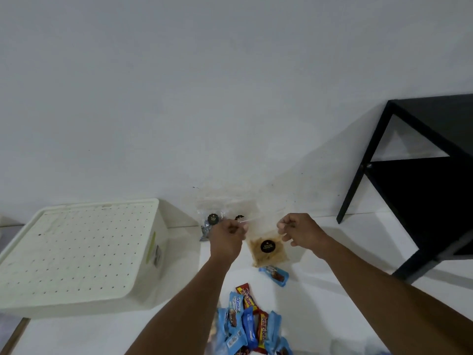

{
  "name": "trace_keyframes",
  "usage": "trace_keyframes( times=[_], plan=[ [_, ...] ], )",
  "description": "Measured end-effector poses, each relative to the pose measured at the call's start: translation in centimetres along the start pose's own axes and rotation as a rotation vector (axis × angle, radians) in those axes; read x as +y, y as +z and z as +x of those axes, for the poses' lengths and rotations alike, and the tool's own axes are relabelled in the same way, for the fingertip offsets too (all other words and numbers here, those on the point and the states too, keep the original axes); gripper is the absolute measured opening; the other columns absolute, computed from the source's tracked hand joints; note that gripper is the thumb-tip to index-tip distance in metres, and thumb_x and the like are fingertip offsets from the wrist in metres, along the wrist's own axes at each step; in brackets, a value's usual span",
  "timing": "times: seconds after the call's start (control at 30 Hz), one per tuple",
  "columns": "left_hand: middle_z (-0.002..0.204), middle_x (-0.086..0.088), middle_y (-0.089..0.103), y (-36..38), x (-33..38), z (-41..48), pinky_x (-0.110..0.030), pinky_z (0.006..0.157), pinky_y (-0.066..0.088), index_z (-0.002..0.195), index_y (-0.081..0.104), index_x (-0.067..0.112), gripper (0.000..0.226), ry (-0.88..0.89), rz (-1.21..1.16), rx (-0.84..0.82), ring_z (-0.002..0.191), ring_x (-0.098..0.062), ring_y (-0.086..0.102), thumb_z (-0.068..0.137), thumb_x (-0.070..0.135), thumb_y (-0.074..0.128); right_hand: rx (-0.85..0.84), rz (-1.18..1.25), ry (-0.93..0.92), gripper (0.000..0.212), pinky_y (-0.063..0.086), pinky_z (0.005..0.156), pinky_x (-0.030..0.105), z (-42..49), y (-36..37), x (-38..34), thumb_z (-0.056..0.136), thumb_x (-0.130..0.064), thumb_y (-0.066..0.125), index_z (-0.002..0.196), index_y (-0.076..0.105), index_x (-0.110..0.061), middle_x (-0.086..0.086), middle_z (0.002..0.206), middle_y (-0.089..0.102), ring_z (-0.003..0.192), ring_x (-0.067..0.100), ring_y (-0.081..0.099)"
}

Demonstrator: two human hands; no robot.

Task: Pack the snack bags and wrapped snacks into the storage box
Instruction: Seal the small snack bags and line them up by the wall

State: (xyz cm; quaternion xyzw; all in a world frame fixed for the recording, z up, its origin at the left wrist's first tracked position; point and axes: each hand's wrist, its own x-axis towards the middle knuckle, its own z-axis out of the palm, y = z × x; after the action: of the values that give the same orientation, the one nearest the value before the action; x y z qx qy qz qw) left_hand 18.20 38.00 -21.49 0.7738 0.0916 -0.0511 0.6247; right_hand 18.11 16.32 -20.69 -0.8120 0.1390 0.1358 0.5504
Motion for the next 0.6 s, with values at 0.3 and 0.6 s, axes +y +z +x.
trace_keyframes(
  times=[0.3, 0.6],
  plan=[
    [0.067, -0.001, 0.070, 4.5, -2.9, 7.1, -0.036, 0.064, 0.051, 0.079, 0.073, 0.017, 0.010, -0.069, 0.073, 0.083, 0.061, -0.018, 0.059, 0.088, 0.013, 0.071, -0.051, 0.102, 0.069, 0.024, 0.040, 0.064, 0.032, 8.4, -0.4, 3.3, 0.092, -0.004, 0.050, 0.076, 0.062, -0.017, 0.002, 0.076, 0.066, 0.064, 0.019, 0.057],
    [0.135, -0.006, 0.062, 5.4, -1.8, 8.0, -0.025, 0.090, 0.050, 0.138, 0.055, 0.013, 0.046, -0.096, 0.226, 0.095, 0.117, -0.019, 0.062, 0.093, 0.020, 0.066, -0.040, 0.182, 0.088, 0.032, 0.054, 0.073, 0.035, 11.4, -0.3, 4.0, 0.094, -0.008, 0.055, 0.125, 0.056, -0.018, 0.010, 0.109, 0.066, 0.093, 0.027, 0.069]
  ],
)
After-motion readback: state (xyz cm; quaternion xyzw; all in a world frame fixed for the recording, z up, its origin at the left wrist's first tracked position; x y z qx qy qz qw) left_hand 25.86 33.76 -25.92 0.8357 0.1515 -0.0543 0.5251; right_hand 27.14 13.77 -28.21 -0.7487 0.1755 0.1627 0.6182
